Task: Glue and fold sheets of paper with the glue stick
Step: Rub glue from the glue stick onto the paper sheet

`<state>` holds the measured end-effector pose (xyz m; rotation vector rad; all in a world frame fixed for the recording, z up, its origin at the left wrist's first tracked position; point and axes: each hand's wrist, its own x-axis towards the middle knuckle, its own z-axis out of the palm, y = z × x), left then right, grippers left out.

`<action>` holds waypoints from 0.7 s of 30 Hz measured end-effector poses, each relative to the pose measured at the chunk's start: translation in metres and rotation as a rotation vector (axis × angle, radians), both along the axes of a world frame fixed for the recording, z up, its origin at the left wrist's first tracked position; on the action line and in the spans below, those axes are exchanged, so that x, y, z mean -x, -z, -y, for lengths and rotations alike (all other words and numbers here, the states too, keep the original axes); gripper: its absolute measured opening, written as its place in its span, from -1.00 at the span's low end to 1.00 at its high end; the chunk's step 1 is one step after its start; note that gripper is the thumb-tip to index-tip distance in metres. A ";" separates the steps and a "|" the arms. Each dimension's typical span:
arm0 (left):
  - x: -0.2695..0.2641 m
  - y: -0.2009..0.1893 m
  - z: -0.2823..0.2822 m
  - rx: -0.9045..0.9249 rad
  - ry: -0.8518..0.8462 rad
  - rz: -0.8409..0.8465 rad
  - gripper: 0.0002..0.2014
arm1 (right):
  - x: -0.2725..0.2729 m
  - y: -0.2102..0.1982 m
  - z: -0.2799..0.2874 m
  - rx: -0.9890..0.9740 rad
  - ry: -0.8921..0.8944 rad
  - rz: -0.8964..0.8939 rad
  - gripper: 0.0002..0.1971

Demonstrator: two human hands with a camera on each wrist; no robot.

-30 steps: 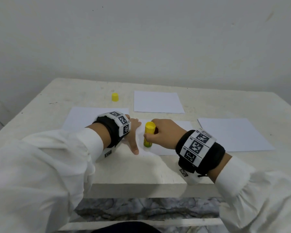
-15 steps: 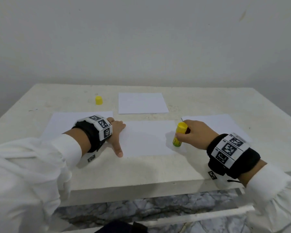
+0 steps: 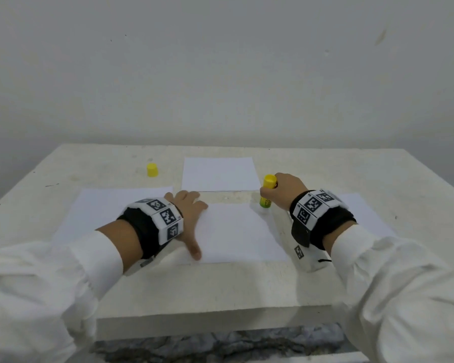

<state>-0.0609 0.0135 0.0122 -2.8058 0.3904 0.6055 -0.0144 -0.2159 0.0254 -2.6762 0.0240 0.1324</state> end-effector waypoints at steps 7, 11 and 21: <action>-0.023 0.010 0.099 0.134 0.057 -0.040 -0.20 | -0.004 -0.002 0.003 0.009 -0.045 -0.004 -0.71; -0.033 0.016 0.104 0.058 0.018 -0.079 -0.18 | -0.004 -0.003 0.006 0.027 -0.100 -0.016 -0.70; -0.031 0.011 0.104 0.079 0.008 -0.128 -0.07 | 0.053 0.000 0.028 -0.050 -0.254 -0.046 -0.75</action>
